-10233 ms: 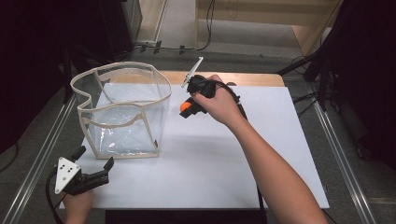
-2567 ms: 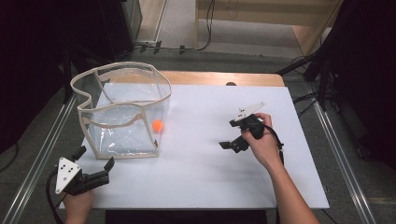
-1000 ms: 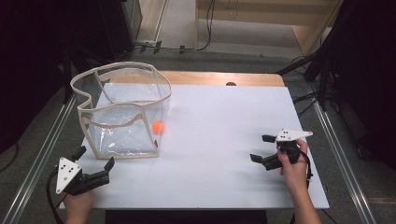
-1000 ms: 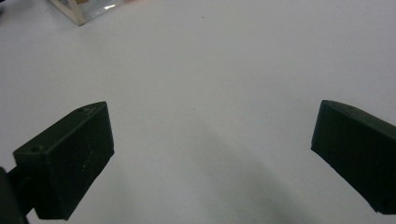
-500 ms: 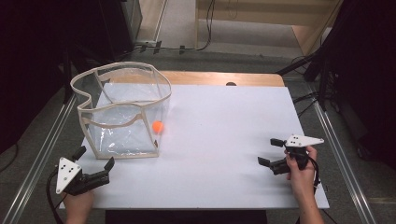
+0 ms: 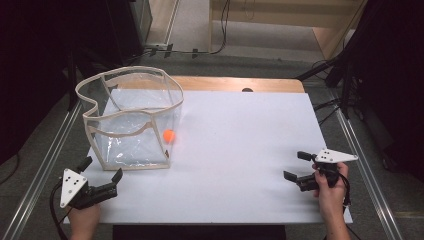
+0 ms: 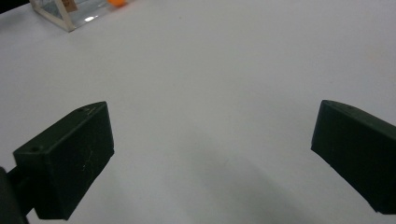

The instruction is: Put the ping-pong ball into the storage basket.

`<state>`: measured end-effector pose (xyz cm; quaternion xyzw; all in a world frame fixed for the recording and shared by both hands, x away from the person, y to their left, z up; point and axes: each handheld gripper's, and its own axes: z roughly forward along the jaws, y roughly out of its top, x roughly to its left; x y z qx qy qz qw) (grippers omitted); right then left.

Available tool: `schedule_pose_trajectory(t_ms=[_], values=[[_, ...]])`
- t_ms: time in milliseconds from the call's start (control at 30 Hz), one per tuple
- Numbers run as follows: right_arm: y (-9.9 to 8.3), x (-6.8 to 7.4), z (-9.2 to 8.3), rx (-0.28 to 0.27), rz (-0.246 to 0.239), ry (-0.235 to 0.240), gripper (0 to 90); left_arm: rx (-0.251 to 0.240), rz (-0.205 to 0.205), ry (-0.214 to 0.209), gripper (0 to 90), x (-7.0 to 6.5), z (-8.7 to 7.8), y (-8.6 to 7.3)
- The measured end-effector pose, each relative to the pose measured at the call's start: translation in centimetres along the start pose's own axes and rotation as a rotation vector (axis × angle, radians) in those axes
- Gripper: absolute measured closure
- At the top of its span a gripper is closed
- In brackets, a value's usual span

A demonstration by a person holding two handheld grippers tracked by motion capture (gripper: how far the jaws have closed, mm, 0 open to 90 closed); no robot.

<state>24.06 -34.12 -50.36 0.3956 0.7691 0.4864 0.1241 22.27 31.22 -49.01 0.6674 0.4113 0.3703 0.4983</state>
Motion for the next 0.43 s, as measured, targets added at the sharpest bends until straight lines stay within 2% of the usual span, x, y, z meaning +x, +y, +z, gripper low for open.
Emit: schedule_pose_trajectory(t_ms=[433], values=[[-0.84, -0.3, -0.36, -0.022, 0.026, -0.017, 0.0, -0.001, -0.002, -0.002, 0.0, 0.05, 0.03, 0.01]])
